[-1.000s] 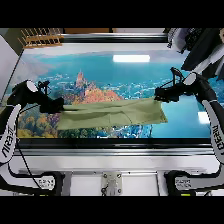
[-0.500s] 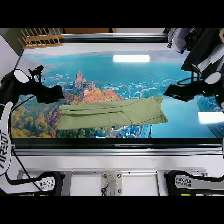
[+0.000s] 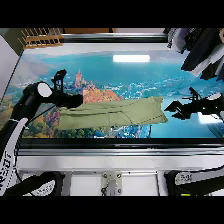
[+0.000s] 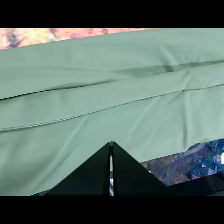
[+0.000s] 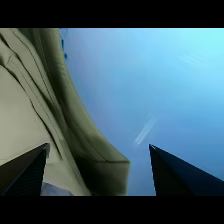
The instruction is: Fold the clothes and pants, and hang the long-sleeved shirts on hangers.
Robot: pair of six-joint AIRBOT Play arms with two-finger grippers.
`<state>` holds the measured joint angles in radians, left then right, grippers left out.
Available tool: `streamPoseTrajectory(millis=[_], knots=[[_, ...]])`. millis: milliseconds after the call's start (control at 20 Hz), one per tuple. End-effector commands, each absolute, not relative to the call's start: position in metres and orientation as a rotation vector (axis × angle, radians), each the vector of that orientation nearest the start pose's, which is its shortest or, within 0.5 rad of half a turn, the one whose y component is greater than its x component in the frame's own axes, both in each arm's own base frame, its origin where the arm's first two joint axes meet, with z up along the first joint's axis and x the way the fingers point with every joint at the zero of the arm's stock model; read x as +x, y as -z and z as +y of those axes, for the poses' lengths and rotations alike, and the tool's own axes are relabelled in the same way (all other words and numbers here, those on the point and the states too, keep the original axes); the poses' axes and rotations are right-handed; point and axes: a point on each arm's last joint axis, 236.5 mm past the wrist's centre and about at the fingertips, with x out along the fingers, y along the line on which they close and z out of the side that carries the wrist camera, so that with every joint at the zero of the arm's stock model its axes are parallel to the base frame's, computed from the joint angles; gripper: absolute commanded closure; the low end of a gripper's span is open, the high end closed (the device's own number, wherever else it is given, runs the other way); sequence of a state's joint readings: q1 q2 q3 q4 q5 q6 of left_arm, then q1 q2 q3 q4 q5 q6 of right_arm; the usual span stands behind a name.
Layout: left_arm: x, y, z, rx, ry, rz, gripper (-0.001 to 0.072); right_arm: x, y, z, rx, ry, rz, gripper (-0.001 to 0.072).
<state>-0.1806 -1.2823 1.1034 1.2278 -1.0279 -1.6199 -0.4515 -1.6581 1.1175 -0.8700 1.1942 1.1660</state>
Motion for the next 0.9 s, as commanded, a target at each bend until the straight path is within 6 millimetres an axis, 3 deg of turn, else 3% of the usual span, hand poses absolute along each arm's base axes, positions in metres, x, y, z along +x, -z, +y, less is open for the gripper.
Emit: streamPoseTrajectory(millis=[0,200,400,450,650,750,850], knots=[[0.379,-0.011,-0.172,-0.260,0.321,1.187,0.0701,0.399,0.109,0.011,0.849,-0.315,1.371,0.0006],[0.373,0.005,-0.193,-0.253,0.345,1.224,0.0701,0.409,0.113,0.047,0.792,-0.352,1.370,0.0021],[0.375,0.024,-0.227,-0.336,0.385,1.248,0.0701,0.411,0.114,0.061,0.756,-0.369,1.369,0.0521],[0.375,0.030,-0.234,-0.344,0.391,1.259,0.0701,0.412,0.111,0.059,0.747,-0.374,1.371,0.0679],[0.378,0.051,-0.263,-0.308,0.428,1.307,0.0701,0.406,0.074,0.031,0.566,-0.372,1.416,0.0700],[0.391,0.056,-0.284,-0.291,0.457,1.304,0.0701,0.405,0.037,0.015,0.453,-0.340,1.434,0.0700],[0.402,0.059,-0.309,-0.271,0.494,1.301,0.0701,0.407,-0.008,0.015,0.373,-0.351,1.420,0.0700]])
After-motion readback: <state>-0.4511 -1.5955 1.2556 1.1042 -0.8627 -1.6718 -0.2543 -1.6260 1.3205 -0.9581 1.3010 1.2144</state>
